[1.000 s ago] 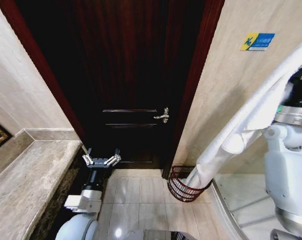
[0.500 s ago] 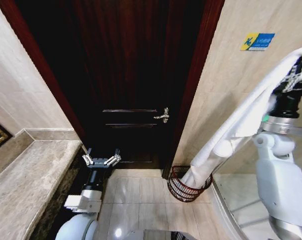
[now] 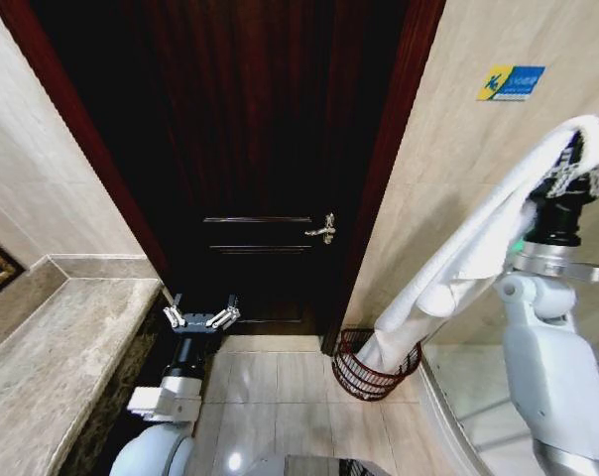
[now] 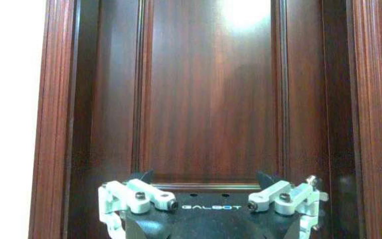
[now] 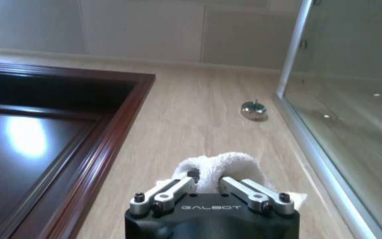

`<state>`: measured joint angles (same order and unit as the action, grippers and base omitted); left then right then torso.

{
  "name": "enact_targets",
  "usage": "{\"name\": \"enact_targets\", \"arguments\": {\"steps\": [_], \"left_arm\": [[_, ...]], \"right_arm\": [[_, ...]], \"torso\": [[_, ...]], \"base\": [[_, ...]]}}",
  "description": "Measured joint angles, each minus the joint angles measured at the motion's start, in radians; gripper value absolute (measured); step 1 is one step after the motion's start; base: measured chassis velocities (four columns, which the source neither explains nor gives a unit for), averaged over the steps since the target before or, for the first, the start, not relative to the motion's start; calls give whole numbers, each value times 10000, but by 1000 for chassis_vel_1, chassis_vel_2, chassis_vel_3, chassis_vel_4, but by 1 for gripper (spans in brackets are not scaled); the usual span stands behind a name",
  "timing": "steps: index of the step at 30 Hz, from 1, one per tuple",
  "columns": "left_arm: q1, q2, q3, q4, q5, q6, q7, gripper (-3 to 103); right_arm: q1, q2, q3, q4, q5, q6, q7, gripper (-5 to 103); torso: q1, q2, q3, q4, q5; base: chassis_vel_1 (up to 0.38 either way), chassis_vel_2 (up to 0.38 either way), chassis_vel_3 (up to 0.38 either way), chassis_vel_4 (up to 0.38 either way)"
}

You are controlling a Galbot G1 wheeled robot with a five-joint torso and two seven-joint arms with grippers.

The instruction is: Discard the used towel into the hamper.

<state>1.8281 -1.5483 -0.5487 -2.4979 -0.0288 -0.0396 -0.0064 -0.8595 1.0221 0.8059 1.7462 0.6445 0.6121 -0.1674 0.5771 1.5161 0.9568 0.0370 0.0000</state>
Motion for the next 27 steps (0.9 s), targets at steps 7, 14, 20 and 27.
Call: {"name": "enact_targets", "arguments": {"steps": [7, 14, 20, 27], "left_arm": [[0, 0, 0, 0, 0, 0, 0, 100], [0, 0, 0, 0, 0, 0, 0, 100], [0, 0, 0, 0, 0, 0, 0, 100], [0, 0, 0, 0, 0, 0, 0, 100]], "right_arm": [[-87, 33, 54, -117, -51, 89, -40, 3], [-249, 38, 131, -184, -71, 119, -72, 3], [-342, 44, 144, -285, -92, 155, -117, 3], [-546, 238, 74, -591, -249, 297, -263, 3]], "torso": [[0, 0, 0, 0, 0], [0, 0, 0, 0, -1], [0, 0, 0, 0, 0], [0, 0, 0, 0, 0]], "base": [[0, 0, 0, 0], [0, 0, 0, 0], [0, 0, 0, 0], [0, 0, 0, 0]]}}
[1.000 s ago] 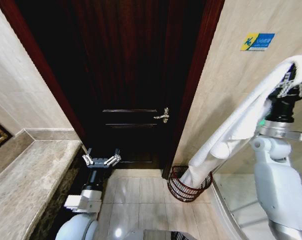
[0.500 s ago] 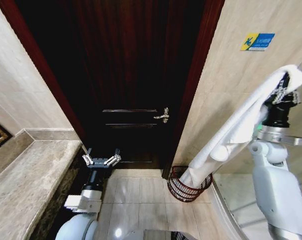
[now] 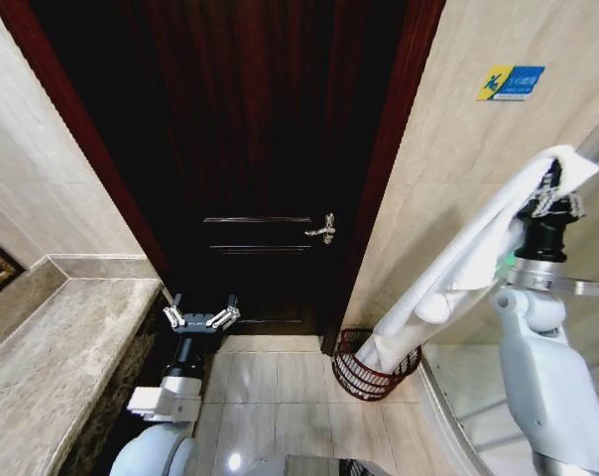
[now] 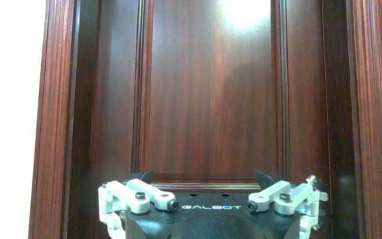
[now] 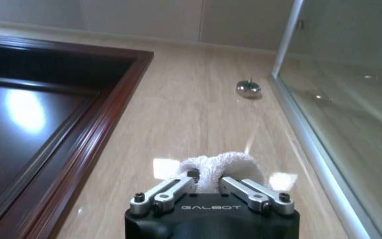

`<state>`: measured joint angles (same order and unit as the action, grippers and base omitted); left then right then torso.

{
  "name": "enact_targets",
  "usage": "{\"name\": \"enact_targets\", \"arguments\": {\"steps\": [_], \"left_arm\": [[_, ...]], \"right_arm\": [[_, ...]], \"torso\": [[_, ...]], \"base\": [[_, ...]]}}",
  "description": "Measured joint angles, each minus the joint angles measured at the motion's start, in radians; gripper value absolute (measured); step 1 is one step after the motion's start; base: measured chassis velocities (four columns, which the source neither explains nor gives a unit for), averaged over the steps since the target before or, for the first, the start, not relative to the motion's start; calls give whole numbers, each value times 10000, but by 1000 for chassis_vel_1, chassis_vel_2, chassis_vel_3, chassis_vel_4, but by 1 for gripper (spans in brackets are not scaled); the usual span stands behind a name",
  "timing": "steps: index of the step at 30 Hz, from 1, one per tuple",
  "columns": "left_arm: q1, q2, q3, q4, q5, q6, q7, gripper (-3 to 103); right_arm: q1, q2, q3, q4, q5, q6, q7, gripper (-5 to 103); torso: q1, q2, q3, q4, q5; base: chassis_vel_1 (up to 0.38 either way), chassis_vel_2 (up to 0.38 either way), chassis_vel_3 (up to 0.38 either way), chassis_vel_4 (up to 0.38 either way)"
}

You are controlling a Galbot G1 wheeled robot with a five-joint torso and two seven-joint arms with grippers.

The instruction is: Discard the used towel into the hamper.

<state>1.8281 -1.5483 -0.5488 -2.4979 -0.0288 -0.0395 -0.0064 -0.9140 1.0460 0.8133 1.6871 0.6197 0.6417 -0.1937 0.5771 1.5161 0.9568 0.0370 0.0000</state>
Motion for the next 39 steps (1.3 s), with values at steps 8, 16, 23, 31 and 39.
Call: {"name": "enact_targets", "arguments": {"steps": [8, 16, 23, 31, 39], "left_arm": [[0, 0, 0, 1, 0, 0, 0, 100], [0, 0, 0, 0, 0, 0, 0, 100], [0, 0, 0, 0, 0, 0, 0, 100], [0, 0, 0, 0, 0, 0, 0, 100], [0, 0, 0, 0, 0, 0, 0, 100]], "right_arm": [[-139, 146, -93, -191, -108, 93, -94, 3], [-186, 234, -70, -621, -119, 204, -279, 3], [-202, 250, -30, -914, -74, 212, -301, 3], [-289, 297, 4, -1330, -85, 324, -485, 3], [-328, 438, -67, -1624, -81, 417, -606, 3]], "torso": [[0, 0, 0, 0, 0], [0, 0, 0, 0, 0], [0, 0, 0, 0, -1], [0, 0, 0, 0, 0], [0, 0, 0, 0, 0]], "base": [[0, 0, 0, 0], [0, 0, 0, 0], [0, 0, 0, 0], [0, 0, 0, 0], [0, 0, 0, 0]]}}
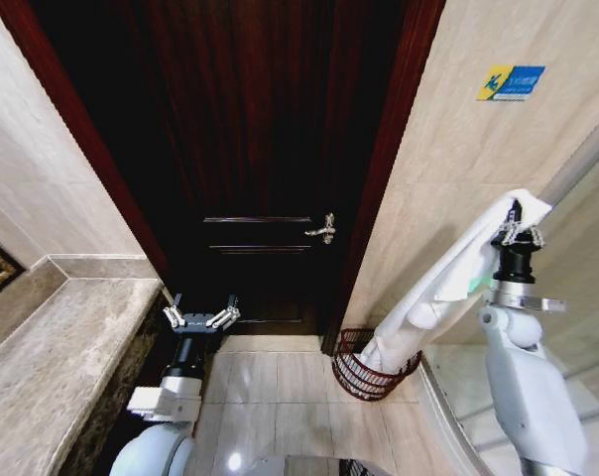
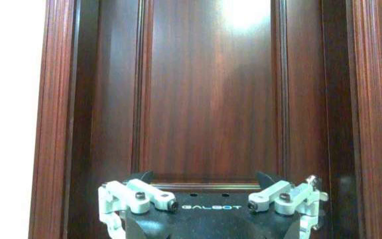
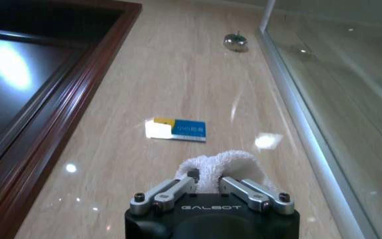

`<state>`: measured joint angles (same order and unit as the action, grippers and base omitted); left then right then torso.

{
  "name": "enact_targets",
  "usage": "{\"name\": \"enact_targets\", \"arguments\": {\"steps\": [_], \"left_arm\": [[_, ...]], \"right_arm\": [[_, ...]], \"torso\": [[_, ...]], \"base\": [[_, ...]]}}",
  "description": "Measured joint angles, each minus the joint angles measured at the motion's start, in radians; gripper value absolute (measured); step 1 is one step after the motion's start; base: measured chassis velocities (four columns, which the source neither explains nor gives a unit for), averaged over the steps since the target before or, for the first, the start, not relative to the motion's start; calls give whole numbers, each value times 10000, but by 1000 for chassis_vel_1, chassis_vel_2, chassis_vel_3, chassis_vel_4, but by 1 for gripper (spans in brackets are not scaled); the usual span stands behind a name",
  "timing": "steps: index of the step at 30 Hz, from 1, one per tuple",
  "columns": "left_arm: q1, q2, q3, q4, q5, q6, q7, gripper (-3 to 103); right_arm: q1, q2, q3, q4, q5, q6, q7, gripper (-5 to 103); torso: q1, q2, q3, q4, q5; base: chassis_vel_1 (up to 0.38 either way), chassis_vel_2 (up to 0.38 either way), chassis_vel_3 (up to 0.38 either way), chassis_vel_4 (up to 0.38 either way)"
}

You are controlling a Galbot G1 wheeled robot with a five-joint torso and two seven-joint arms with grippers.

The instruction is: Discard the used towel into the hamper.

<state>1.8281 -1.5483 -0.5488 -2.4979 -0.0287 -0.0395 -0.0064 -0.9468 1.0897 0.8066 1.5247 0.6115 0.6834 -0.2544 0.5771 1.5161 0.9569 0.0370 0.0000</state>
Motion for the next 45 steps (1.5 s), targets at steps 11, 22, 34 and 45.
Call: {"name": "enact_targets", "arguments": {"steps": [11, 22, 34, 45], "left_arm": [[0, 0, 0, 0, 0, 0, 0, 100], [0, 0, 0, 0, 0, 0, 0, 100], [0, 0, 0, 0, 0, 0, 0, 100], [0, 0, 0, 0, 0, 0, 0, 100]], "right_arm": [[-110, 131, -58, -452, -8, 238, -221, 3], [-210, 145, -105, -553, 5, 342, -297, 3], [-365, 313, -337, -325, -108, 305, -324, 3], [-655, 726, -502, -569, -442, 577, -472, 3]], "torso": [[0, 0, 0, 0, 0], [0, 0, 0, 0, -1], [0, 0, 0, 0, -2], [0, 0, 0, 0, 0]], "base": [[0, 0, 0, 0], [0, 0, 0, 0], [0, 0, 0, 0], [0, 0, 0, 0]]}}
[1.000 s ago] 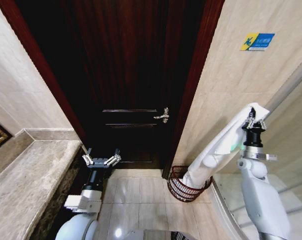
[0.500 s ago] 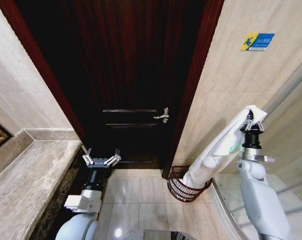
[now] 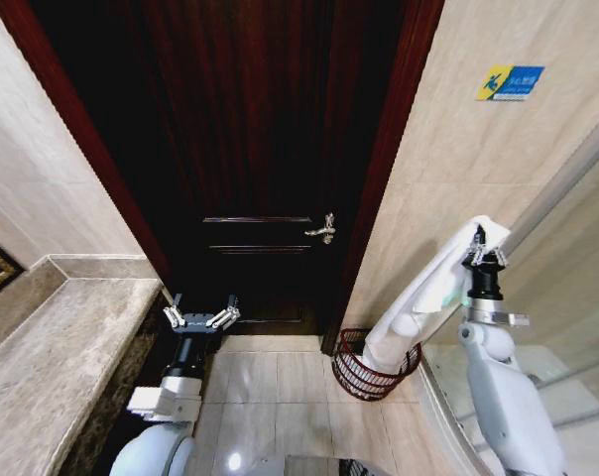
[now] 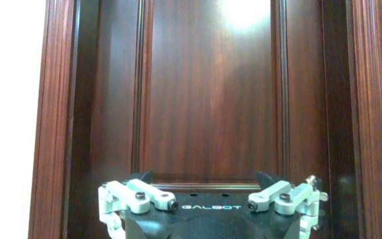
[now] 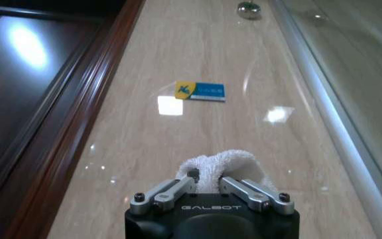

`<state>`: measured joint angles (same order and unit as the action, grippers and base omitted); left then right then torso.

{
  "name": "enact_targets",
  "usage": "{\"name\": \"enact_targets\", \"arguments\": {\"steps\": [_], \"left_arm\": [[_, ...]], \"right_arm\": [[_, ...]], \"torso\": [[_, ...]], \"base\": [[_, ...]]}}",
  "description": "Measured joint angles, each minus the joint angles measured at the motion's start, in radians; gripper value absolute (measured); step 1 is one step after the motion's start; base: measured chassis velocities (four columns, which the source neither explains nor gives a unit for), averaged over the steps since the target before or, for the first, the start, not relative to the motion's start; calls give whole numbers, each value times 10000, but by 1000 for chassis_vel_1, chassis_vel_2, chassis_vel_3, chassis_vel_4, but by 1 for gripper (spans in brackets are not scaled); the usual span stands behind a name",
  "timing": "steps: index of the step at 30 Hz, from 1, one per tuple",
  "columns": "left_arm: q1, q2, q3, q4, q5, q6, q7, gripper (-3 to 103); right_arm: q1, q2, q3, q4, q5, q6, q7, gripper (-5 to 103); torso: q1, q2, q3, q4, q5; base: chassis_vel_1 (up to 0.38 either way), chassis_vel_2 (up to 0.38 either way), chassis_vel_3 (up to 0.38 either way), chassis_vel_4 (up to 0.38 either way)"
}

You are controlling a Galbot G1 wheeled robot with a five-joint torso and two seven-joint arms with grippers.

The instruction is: Discard the used towel into the hamper.

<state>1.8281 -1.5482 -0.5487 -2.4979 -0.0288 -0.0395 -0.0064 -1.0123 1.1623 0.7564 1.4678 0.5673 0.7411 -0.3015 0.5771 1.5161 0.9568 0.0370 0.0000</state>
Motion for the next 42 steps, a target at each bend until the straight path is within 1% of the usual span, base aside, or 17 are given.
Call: {"name": "enact_targets", "arguments": {"steps": [6, 17, 26, 30, 33, 42], "left_arm": [[0, 0, 0, 0, 0, 0, 0, 100], [0, -1, 0, 0, 0, -1, 0, 100], [0, 0, 0, 0, 0, 0, 0, 100], [0, 0, 0, 0, 0, 0, 0, 100], [0, 0, 0, 0, 0, 0, 0, 100], [0, 0, 0, 0, 0, 0, 0, 100]], "right_arm": [[-290, 234, -18, -105, -147, 188, -125, 3], [-383, 293, 36, -369, -185, 321, -220, 3], [-408, 415, 34, -915, -192, 574, -397, 3], [-261, 450, 34, -1571, -217, 803, -627, 3], [-215, 478, 43, -1951, -220, 813, -736, 3], [-241, 605, 8, -2289, -278, 835, -897, 3]], "torso": [[0, 0, 0, -1, 1], [0, 0, 0, -1, 0], [0, 0, 0, -1, 1], [0, 0, 0, 0, 1], [1, 0, 1, -1, 1], [1, 0, 1, 0, 0]], "base": [[0, 0, 0, 0], [0, 0, 0, 0], [0, 0, 0, 0], [0, 0, 0, 0], [0, 0, 0, 0], [0, 0, 0, 0]]}}
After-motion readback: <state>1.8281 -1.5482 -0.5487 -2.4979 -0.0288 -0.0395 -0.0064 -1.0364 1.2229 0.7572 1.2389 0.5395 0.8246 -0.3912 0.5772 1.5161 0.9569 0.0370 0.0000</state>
